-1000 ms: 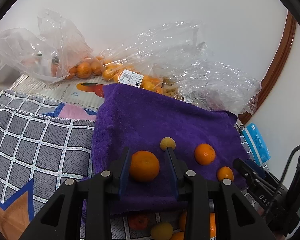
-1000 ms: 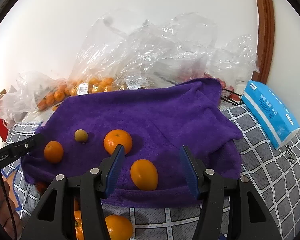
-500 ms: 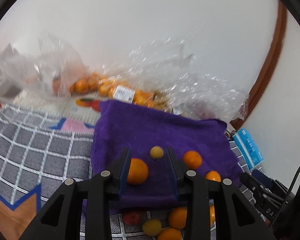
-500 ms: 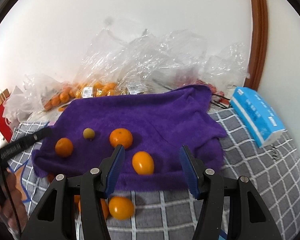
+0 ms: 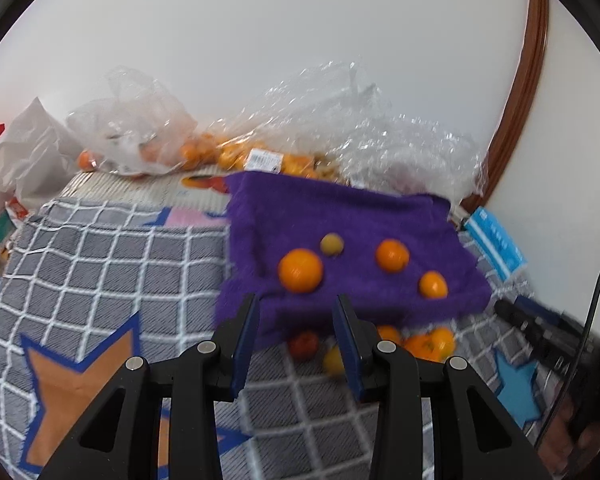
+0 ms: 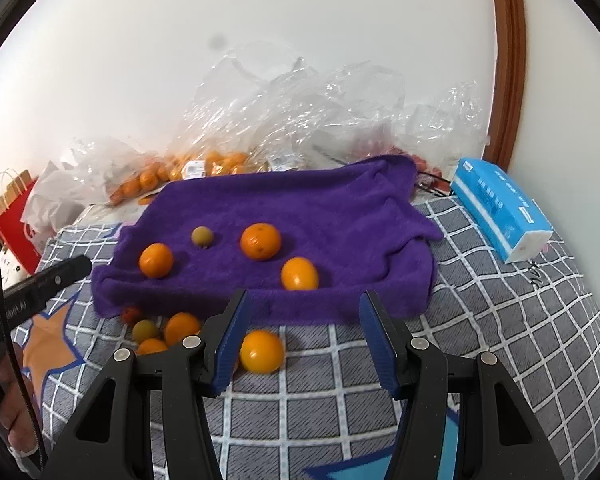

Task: Organize fruits
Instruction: 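Withdraw both grippers from the towel toward the loose fruit on the blanket, then close the right gripper on an orange while the left gripper grasps a small red fruit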

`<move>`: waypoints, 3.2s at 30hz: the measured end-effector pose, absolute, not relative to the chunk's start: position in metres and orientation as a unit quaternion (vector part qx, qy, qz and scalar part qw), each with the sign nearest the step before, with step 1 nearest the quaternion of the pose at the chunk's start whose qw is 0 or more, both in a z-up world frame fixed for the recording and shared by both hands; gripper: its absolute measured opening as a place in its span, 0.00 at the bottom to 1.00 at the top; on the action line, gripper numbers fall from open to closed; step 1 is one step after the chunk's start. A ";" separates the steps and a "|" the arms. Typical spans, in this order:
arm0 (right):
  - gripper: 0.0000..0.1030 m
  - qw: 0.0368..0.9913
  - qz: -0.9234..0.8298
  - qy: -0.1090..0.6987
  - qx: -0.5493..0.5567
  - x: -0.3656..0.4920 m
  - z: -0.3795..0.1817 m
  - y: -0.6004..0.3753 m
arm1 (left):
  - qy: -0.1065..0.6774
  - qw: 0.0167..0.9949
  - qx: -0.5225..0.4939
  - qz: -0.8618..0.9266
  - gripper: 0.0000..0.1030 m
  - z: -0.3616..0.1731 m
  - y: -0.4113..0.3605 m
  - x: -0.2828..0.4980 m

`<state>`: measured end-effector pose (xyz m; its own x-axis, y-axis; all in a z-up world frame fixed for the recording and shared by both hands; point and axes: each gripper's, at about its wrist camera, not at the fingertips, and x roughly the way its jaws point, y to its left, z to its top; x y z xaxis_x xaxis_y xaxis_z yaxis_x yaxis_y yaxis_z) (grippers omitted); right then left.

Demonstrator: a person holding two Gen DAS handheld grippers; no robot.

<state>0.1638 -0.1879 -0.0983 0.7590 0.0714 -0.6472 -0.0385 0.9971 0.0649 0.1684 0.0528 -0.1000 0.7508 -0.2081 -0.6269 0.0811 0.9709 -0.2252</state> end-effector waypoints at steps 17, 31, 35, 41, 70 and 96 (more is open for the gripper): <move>0.55 0.930 0.041 0.363 0.037 0.158 -0.118 -0.181 | 0.364 0.926 -0.091 -0.049 0.35 -0.136 0.060 0.157; 0.43 0.914 0.057 0.400 0.026 0.178 -0.150 -0.169 | 0.376 0.918 -0.113 -0.055 0.35 -0.151 0.067 0.164; 0.42 0.911 0.067 0.405 0.035 0.183 -0.158 -0.170 | 0.380 0.916 -0.114 -0.061 0.35 -0.152 0.065 0.164; 0.43 0.909 0.075 0.408 0.030 0.193 -0.161 -0.164 | 0.384 0.913 -0.121 -0.066 0.35 -0.154 0.066 0.165; 0.33 0.916 0.068 0.390 0.065 0.174 -0.168 -0.207 | 0.427 0.886 -0.162 -0.084 0.33 -0.154 0.036 0.197; 0.33 0.920 0.084 0.377 0.064 0.168 -0.164 -0.205 | 0.375 0.903 -0.191 -0.091 0.23 -0.153 0.041 0.193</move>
